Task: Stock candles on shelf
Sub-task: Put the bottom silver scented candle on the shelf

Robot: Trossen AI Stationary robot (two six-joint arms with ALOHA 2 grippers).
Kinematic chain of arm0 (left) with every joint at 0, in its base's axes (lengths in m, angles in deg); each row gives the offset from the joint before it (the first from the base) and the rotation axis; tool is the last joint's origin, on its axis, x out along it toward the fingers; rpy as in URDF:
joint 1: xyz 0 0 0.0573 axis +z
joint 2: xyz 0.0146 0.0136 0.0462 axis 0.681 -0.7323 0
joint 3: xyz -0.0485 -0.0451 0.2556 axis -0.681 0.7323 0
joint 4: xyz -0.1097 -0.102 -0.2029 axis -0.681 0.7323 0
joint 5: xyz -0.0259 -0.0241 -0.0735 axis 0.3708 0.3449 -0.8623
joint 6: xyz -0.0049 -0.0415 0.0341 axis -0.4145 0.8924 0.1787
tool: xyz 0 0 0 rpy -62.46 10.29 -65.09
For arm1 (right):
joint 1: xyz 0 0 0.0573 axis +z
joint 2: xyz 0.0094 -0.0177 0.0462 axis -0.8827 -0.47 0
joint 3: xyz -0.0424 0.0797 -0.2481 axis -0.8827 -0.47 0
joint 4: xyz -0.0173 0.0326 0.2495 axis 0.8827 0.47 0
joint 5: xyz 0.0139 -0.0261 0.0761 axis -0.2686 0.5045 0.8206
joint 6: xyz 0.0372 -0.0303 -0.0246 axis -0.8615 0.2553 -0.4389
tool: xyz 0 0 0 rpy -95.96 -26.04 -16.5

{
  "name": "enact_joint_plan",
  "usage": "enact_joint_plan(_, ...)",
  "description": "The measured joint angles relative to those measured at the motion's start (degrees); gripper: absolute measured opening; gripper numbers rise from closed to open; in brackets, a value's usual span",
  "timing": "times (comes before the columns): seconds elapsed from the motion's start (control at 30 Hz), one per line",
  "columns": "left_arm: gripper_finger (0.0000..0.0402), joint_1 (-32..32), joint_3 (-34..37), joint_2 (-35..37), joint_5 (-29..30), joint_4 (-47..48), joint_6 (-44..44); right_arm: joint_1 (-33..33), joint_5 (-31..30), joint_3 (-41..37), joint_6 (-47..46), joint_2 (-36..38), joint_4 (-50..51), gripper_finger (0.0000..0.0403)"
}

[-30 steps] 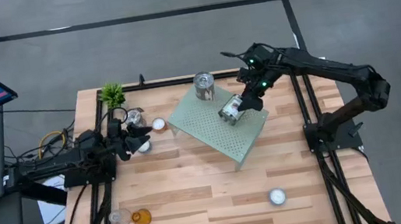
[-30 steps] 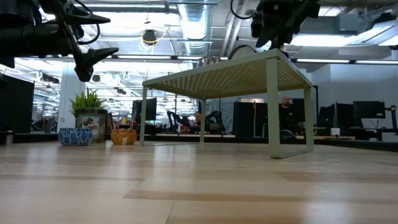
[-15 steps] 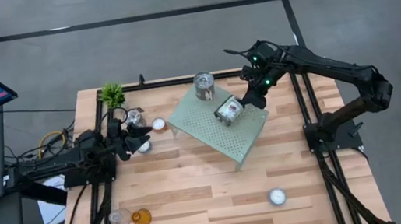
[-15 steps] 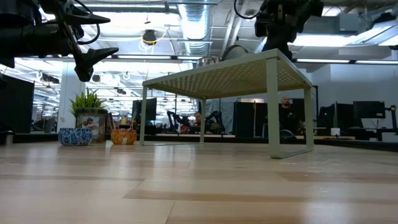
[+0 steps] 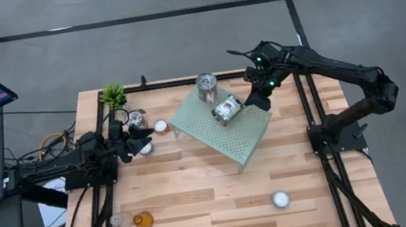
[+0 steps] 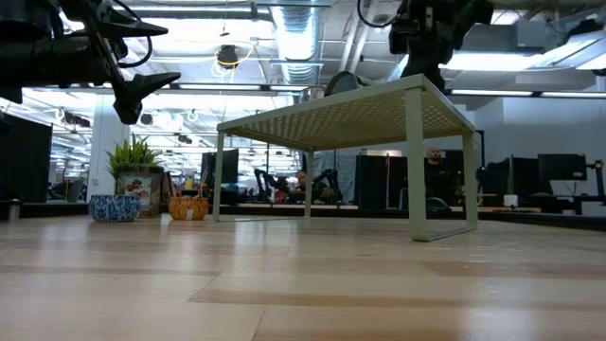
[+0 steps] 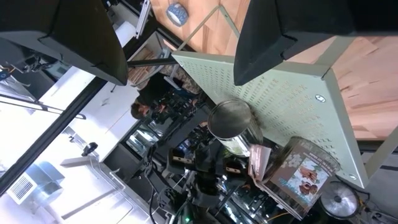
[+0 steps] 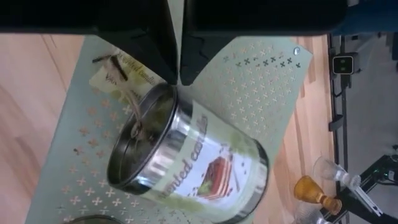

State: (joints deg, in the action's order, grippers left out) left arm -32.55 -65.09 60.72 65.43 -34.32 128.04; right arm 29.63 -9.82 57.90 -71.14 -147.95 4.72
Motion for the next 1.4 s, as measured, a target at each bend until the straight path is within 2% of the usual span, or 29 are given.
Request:
enact_joint_plan(0.2,0.0294,0.0,0.0,0.0,0.0,0.0,0.0,-0.5,0.2,0.0,1.7,4.3,-1.1,0.0066)
enact_joint_plan(0.5,0.0294,0.0,0.0,0.0,0.0,0.0,0.0,-2.2,0.1,0.0,-0.5,6.1,-1.0,0.0200)
enact_joint_plan(0.63,0.0294,0.0,0.0,0.0,0.0,0.0,0.0,-2.0,0.2,0.0,-0.7,7.4,-0.8,0.0234)
enact_joint_plan(0.8,0.0294,0.0,0.0,0.0,0.0,0.0,0.0,-1.5,0.1,0.0,1.8,8.9,-0.7,0.0238)
enact_joint_plan(1.03,0.0294,0.0,0.0,0.0,0.9,-0.3,0.0,-1.7,0.1,0.0,8.0,10.3,2.4,0.0225)
enact_joint_plan(1.17,0.0294,0.0,0.0,0.0,5.0,-2.8,0.4,-2.8,0.1,0.0,8.4,11.2,1.4,0.0220)
enact_joint_plan(1.27,0.0294,0.0,0.0,0.0,8.0,-6.4,4.1,-4.1,0.0,0.0,8.4,11.6,0.6,0.0219)
enact_joint_plan(1.4,0.0294,0.0,0.0,0.0,14.2,-10.7,4.7,-6.1,0.0,0.0,8.4,11.6,0.1,0.0219)
